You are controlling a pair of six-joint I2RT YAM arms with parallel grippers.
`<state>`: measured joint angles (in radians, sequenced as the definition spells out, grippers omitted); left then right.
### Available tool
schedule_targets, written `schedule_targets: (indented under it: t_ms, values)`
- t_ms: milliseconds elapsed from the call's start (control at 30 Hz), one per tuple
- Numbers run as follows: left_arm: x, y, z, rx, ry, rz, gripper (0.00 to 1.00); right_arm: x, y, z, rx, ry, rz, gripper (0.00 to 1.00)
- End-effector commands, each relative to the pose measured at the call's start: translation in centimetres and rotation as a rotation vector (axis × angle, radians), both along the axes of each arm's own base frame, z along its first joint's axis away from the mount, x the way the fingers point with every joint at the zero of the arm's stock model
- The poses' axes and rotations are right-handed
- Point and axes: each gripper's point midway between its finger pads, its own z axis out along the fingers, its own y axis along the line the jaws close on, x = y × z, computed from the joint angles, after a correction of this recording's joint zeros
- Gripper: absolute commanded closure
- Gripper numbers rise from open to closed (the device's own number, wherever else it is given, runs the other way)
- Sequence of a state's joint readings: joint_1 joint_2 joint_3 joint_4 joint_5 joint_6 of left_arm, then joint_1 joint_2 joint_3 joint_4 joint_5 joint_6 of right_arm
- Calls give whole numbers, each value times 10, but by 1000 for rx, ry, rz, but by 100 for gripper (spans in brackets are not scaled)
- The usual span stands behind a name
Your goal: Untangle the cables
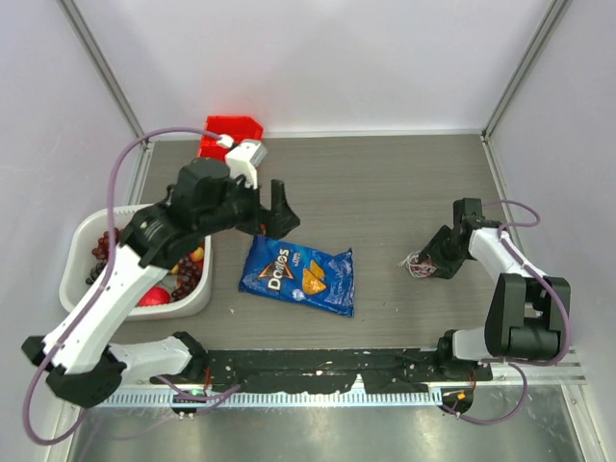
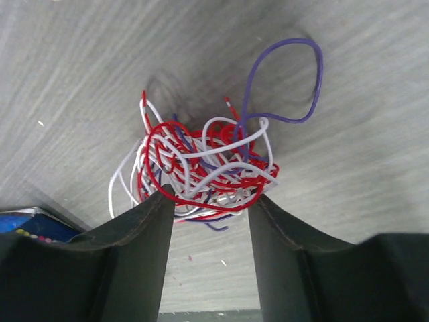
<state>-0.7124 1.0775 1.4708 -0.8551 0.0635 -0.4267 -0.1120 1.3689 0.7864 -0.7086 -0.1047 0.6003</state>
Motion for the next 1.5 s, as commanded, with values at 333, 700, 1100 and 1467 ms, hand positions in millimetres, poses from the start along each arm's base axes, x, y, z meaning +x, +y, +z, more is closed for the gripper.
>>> schedule_targets:
  t_ms: [333,700,1100,1467]
  values:
    - [-2,-61,4,-147,208,-155,33,61,66,10,134,-238,273,91]
    - [21,-113,-47,-219,395,-198,53,85,119,95,314,-425,336,99]
    - [53,-147,-94,-190,540,-152,45,87,157,176,422,-592,406,99]
    - [64,-130,-124,-31,557,-82,55,56,179,188,484,-646,444,99]
